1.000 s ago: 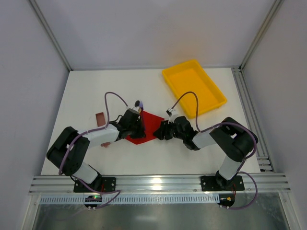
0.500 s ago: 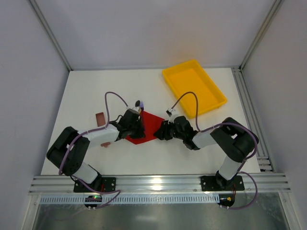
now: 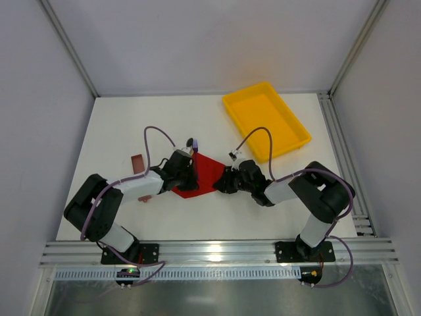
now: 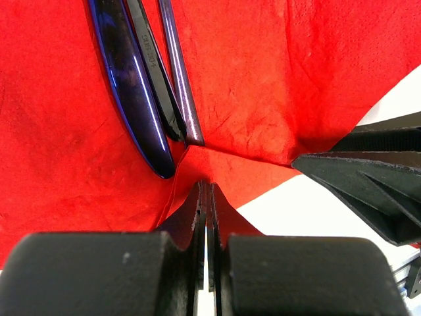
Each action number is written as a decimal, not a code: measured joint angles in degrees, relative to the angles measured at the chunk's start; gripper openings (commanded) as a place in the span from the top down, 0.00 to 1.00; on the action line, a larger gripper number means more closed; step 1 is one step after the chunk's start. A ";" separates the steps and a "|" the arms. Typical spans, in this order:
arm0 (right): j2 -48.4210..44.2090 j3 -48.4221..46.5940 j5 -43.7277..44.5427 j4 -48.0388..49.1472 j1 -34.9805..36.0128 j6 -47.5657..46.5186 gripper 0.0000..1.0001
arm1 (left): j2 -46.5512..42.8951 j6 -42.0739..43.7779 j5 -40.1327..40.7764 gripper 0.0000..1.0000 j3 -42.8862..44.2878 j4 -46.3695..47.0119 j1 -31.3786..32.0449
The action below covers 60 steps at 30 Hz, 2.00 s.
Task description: Place the utensils on the paper napkin and roll it up
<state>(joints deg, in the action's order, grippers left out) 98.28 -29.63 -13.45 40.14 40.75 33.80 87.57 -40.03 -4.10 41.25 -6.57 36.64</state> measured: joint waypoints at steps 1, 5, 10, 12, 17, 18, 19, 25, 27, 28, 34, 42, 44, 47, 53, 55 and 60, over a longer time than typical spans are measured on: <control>0.00 0.00 -0.11 -0.09 0.00 0.20 0.76 | 0.00 0.00 0.02 1.00 0.00 -0.09 0.00; 0.00 0.00 -0.72 0.17 0.00 0.85 0.69 | 0.00 0.00 0.02 1.00 0.00 -0.35 0.00; 0.00 0.02 -0.79 0.52 0.00 1.49 0.81 | 0.00 0.00 0.02 1.00 0.00 -0.59 0.00; 0.00 0.02 -0.79 0.52 0.00 1.77 0.90 | 0.00 0.00 0.02 1.00 0.00 -0.61 0.00; 0.00 -0.04 -0.87 0.52 0.00 2.43 0.96 | 0.00 0.00 0.02 1.00 0.00 -0.61 0.00; 0.00 -0.07 -0.92 0.52 0.00 2.58 0.96 | 0.00 0.00 0.04 1.00 0.00 -0.59 0.00; 0.00 -0.09 -0.96 0.57 0.00 2.80 0.96 | 0.02 0.00 0.04 1.00 0.00 -0.61 0.00; 0.00 -0.15 -2.34 1.99 0.00 4.37 0.68 | 0.00 -0.02 0.04 1.00 0.00 -0.61 0.00; 0.00 -0.15 -2.60 2.34 0.00 4.57 0.61 | 0.00 -0.02 0.04 1.00 0.00 -0.61 0.00; 0.00 -0.15 -2.69 2.47 0.00 4.57 0.60 | 0.00 -0.02 0.04 1.00 0.00 -0.59 0.00; 0.13 -0.04 -2.82 2.78 0.00 4.52 0.54 | 0.00 -0.02 0.04 1.00 0.00 -0.57 0.00; 0.90 0.04 -2.95 2.75 0.46 4.52 0.57 | 0.02 -0.04 0.02 1.00 0.00 -0.55 0.00; 0.90 0.04 -2.95 2.75 0.79 4.52 0.61 | 0.02 -0.02 0.04 1.00 0.00 -0.55 0.00; 0.90 0.04 -2.99 2.80 1.09 4.52 0.66 | 0.02 -0.04 0.02 1.00 0.00 -0.55 0.00; 1.33 0.07 -3.21 3.61 1.20 5.22 0.65 | 0.02 -0.04 0.04 1.00 0.00 -0.55 0.00; 1.53 0.07 -3.13 3.52 1.20 5.35 0.66 | 0.02 -0.04 0.02 1.00 0.00 -0.55 0.00; 1.64 0.07 -2.51 3.13 1.55 5.35 0.73 | 0.02 -0.04 0.02 1.00 0.00 -0.55 0.00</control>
<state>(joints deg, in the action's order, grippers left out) 99.92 -29.56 -15.97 43.27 42.30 39.16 87.59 -40.07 -4.08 41.25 -7.11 36.64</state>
